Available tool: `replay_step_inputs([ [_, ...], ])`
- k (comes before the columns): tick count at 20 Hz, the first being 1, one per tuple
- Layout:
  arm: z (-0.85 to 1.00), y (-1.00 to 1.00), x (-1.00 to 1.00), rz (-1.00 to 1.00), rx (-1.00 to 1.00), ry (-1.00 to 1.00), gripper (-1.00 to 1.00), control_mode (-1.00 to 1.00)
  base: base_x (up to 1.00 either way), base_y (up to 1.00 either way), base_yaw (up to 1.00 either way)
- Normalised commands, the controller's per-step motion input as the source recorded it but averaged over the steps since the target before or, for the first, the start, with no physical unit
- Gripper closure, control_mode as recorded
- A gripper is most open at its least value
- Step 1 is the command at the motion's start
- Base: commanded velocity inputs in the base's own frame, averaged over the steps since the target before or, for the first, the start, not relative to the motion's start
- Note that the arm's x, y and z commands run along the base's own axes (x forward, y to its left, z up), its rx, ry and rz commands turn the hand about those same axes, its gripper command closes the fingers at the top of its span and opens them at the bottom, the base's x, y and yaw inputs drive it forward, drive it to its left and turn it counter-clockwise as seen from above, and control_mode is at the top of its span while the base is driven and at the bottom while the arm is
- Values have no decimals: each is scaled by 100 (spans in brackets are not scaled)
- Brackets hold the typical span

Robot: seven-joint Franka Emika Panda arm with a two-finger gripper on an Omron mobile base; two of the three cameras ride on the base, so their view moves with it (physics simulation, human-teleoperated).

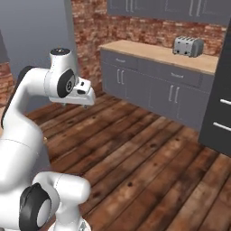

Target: Navigate to the toaster.

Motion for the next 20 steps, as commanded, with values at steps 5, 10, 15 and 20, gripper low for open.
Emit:
replay_step_inputs([
  [5,0,0,0,0,0,0,-100,100,100,-7,-7],
  [10,0,0,0,0,0,0,-100,100,100,-1,-13],
  [15,0,0,0,0,0,0,-100,100,100,0,-21],
  [20,0,0,0,0,0,0,-100,100,100,3,-25],
])
